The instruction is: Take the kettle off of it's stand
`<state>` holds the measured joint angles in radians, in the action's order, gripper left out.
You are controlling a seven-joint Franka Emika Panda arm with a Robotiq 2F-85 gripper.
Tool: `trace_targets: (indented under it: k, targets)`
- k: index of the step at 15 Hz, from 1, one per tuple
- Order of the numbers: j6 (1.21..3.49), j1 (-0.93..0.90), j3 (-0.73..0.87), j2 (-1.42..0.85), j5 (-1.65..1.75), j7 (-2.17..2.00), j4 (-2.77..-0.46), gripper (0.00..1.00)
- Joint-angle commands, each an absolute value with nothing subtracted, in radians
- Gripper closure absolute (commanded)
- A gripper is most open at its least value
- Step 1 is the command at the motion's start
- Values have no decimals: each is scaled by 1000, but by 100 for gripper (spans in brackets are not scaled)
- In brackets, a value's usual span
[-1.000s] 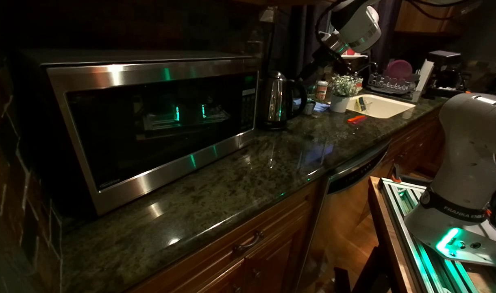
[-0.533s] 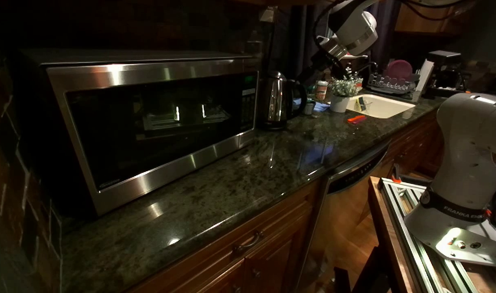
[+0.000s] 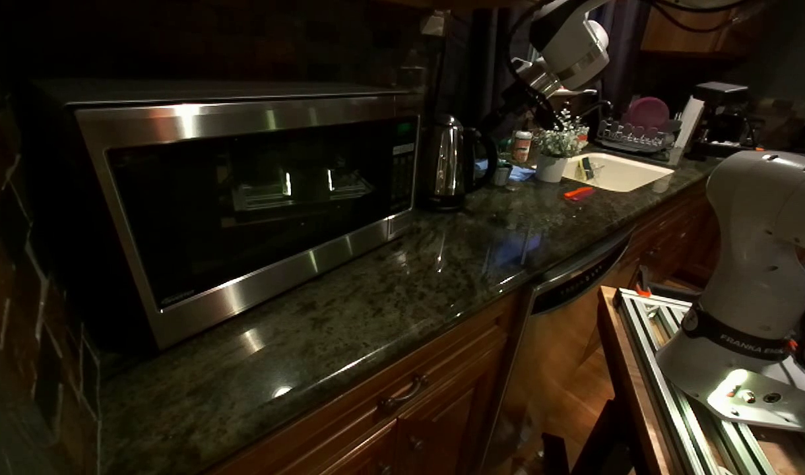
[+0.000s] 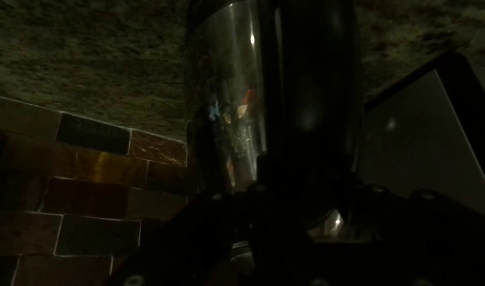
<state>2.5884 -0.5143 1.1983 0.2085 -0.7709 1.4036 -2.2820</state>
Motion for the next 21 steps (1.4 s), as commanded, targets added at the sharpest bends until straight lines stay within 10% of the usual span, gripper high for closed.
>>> trace_targets:
  k: [1, 21]
  targets:
    - [2584, -539, 1219, 219, -802, 1435, -2273, 87]
    - [2581, -431, 1033, 421, -805, 1549, -2282, 87]
